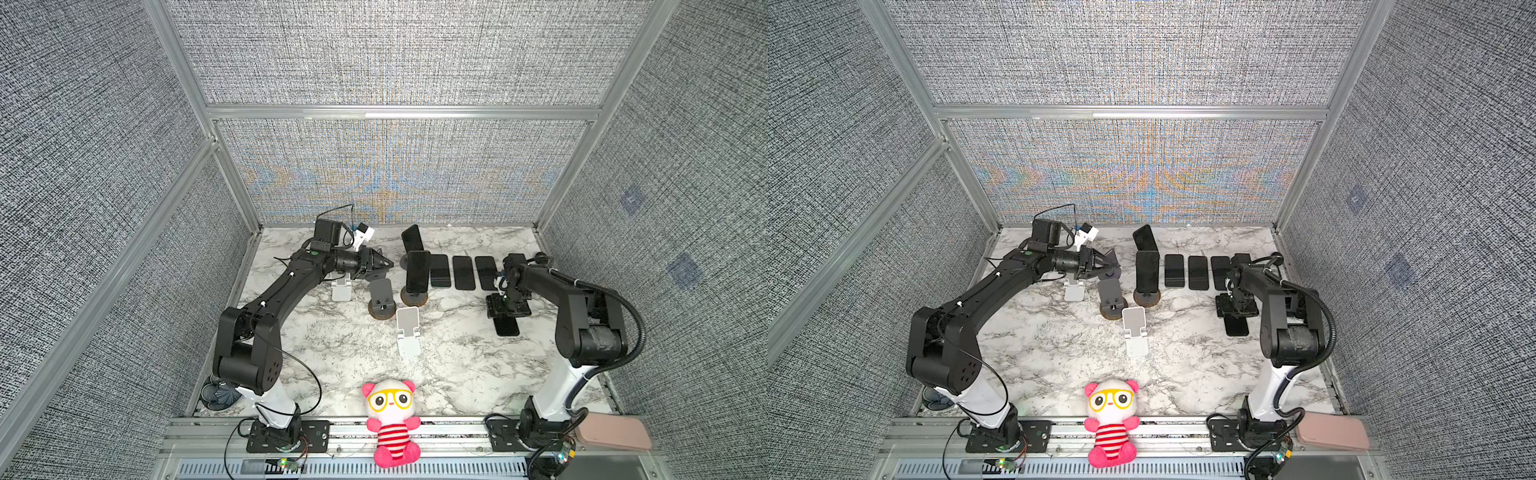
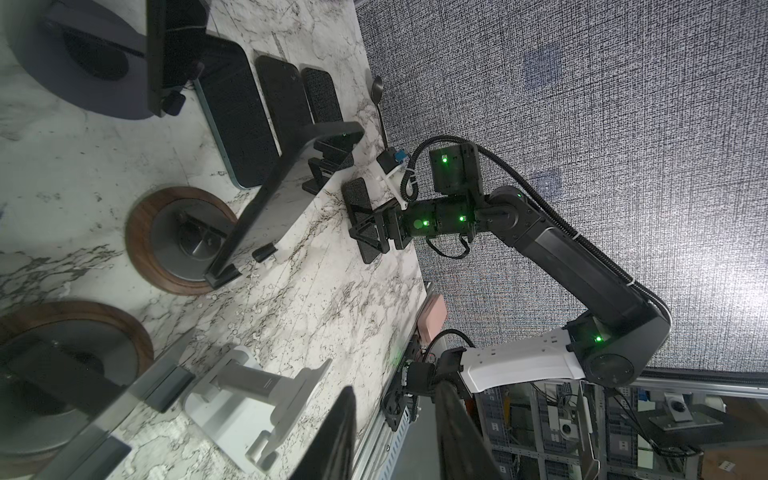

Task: Remove the phone from the phone stand
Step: 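Lower the phone flat onto the table nearer the robot than the row, then open the right gripper and raise it off the flat phone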

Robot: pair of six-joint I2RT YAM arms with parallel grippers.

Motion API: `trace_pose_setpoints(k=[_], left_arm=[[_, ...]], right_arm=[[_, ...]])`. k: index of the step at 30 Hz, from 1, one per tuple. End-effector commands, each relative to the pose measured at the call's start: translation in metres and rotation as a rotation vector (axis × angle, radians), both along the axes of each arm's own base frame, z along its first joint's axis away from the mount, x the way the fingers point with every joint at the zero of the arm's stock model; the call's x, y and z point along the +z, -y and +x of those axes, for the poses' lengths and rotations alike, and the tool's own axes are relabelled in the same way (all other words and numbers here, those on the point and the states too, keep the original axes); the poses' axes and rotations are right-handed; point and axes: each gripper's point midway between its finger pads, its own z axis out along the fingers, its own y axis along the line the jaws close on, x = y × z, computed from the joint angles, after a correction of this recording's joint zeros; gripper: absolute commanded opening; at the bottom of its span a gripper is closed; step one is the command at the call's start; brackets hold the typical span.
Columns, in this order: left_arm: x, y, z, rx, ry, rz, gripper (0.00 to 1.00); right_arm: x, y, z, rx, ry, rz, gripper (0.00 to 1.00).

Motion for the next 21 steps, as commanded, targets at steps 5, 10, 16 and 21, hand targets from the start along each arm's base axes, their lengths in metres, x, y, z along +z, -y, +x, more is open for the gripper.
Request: trace_pose_setpoints(k=[5,10,16,21], left_arm=[[0.008,0.001,-0.001,-0.009,0.032,-0.016,0.34],[0.009,0.0,-0.002,-0.009,0.035,-0.016,0.34],[0.007,-0.001,-0.002,-0.01,0.062,0.01,0.35],[-0.003,-0.007,-0.002,-0.006,0.092,0.081,0.37]], right_arm=[[-0.006,-0.024,-0.011,0.015,-0.041,0.098,0.79],[-0.008,-0.02,-0.012,0.009,-0.05,0.075,0.79],[0.016,-0.017,-0.003,0.006,0.012,0.057,0.87],[0.067,-0.016,0.007,0.011,0.138,0.068,0.99]])
